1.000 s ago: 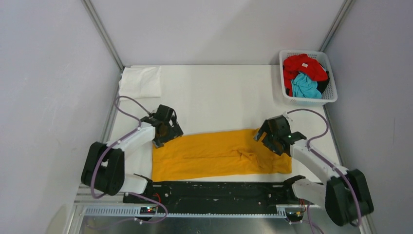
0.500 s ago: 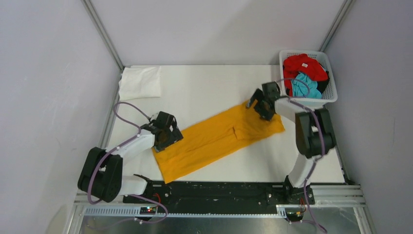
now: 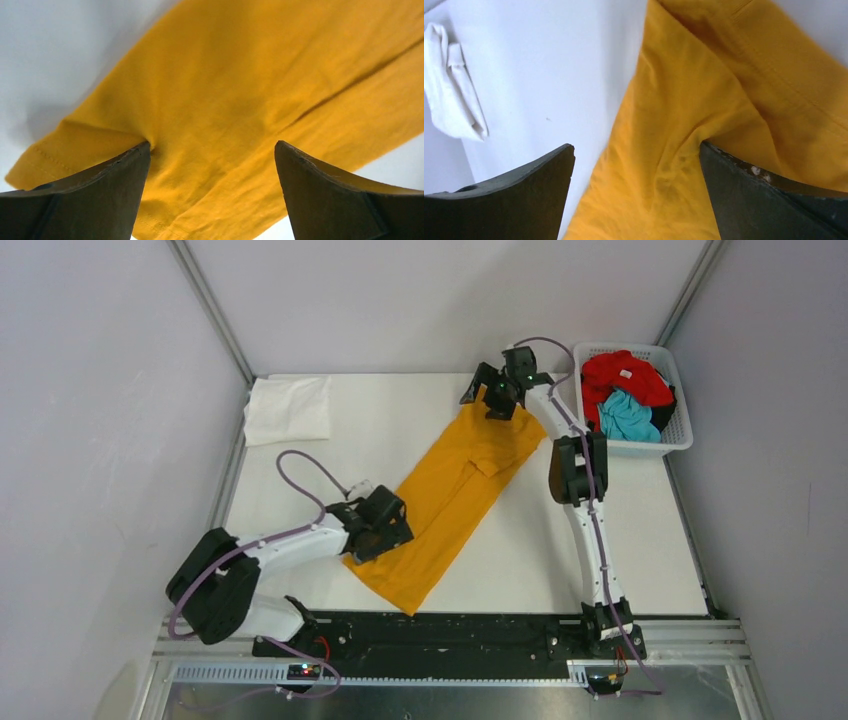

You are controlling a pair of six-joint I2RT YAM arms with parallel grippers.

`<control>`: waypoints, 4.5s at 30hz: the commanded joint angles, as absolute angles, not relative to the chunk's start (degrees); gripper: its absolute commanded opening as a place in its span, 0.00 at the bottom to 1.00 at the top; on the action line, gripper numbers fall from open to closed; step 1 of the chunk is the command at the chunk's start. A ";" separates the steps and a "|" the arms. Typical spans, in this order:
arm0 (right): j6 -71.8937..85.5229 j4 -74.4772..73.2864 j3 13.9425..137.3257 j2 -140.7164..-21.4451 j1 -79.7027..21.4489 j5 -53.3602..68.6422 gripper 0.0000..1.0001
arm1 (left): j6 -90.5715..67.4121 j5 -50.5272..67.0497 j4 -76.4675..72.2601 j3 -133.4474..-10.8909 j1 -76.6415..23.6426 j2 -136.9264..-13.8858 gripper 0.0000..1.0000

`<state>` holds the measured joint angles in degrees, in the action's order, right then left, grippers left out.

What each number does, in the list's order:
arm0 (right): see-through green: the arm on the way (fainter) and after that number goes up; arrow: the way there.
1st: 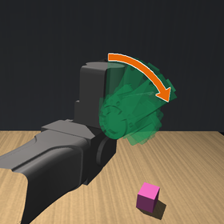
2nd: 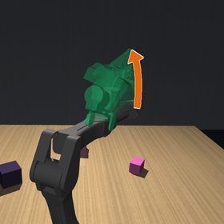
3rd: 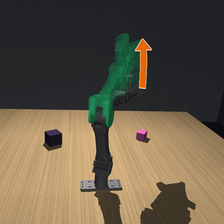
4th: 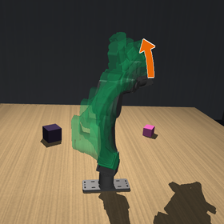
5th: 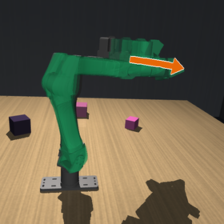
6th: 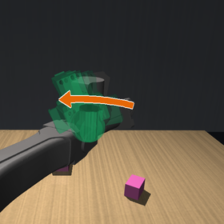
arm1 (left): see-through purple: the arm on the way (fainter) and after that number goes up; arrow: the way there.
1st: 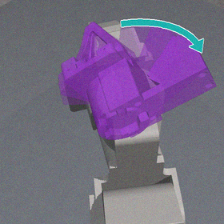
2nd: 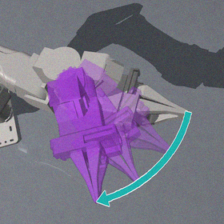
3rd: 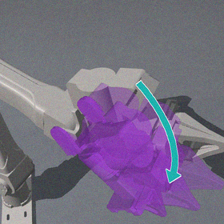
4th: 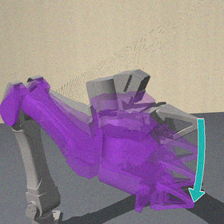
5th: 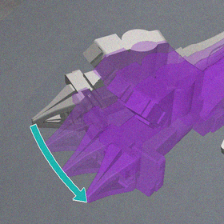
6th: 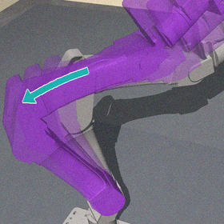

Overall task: Fold and stack the t-shirts
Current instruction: Rotate the tshirt 90 degrees, then grab the bottom of the folded rectangular tshirt with both arms, then fold the folded rectangular tshirt in 1/3 of the way

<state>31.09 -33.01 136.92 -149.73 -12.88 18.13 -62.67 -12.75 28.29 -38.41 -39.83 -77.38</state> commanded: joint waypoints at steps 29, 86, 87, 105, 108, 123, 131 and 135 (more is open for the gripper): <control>16.54 -31.36 118.97 -119.65 -22.08 13.82 1.00 | -73.13 -25.30 49.76 -39.61 -69.88 -61.19 0.98; 49.75 -17.91 24.53 -52.57 -68.39 -6.64 0.00 | -54.06 -8.92 26.55 -29.05 -62.36 -50.11 0.00; 49.17 -18.80 25.23 -52.12 -67.04 -6.66 0.00 | -53.40 -9.07 26.50 -29.91 -60.98 -50.37 0.00; 33.57 -6.15 37.69 -64.24 -35.01 9.73 0.00 | -37.44 -0.92 19.58 -59.62 -36.29 -83.42 0.00; 32.96 -3.43 40.70 -69.90 -30.91 11.18 0.00 | -35.97 2.34 19.58 -63.49 -33.58 -87.92 0.00; 33.26 5.10 48.96 -88.60 -22.07 18.10 0.00 | -29.50 6.24 22.01 -77.12 -26.97 -105.08 0.00; 33.87 6.56 51.14 -94.84 -20.90 17.23 0.03 | -28.70 5.67 23.52 -81.08 -26.32 -109.56 0.14; 34.82 8.87 52.45 -96.53 -19.95 13.97 0.18 | -27.86 4.80 24.28 -83.97 -25.92 -110.94 0.37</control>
<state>34.24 4.36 49.21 -95.31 -20.86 16.95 -29.93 4.93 24.03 -79.77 -26.68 -110.37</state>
